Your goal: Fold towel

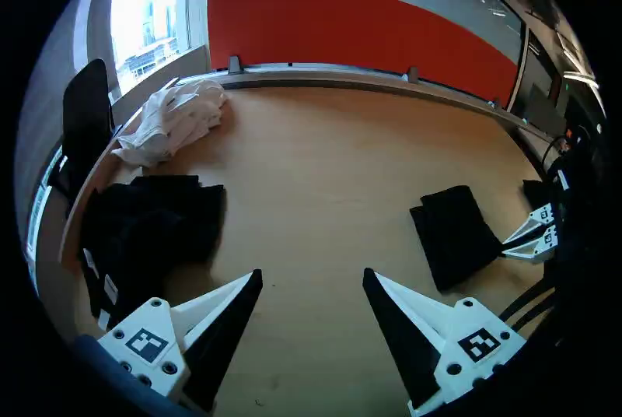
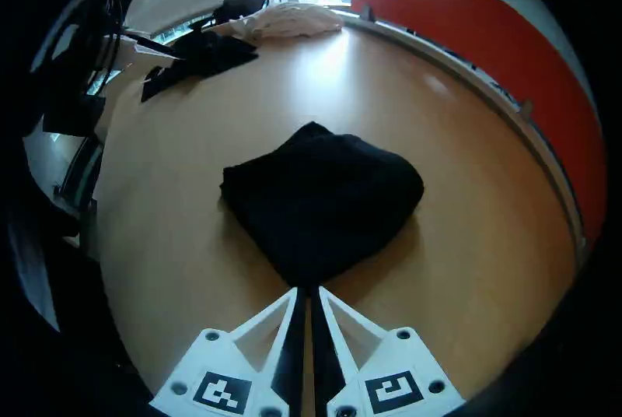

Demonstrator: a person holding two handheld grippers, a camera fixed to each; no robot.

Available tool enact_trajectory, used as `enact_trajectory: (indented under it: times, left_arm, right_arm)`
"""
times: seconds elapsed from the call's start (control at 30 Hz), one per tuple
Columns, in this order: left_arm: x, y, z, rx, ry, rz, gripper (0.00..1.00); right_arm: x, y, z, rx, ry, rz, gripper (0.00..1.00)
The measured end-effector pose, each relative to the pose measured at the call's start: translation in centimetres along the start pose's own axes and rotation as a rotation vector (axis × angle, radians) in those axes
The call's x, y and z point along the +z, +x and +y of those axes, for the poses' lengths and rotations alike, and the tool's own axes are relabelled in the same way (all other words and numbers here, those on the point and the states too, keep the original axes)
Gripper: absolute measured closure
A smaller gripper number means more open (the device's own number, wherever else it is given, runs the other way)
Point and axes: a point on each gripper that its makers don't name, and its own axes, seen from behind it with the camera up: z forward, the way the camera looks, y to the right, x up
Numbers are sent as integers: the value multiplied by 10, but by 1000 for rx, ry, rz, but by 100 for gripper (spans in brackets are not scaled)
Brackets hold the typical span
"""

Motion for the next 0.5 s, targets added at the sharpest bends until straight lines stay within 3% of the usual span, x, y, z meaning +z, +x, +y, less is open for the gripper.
enact_trajectory:
  times: [0.5]
  left_arm:
    - [1,4,2,14,-15,13,4]
  right_arm:
    - [-39,83,16,-58,-29,138,96]
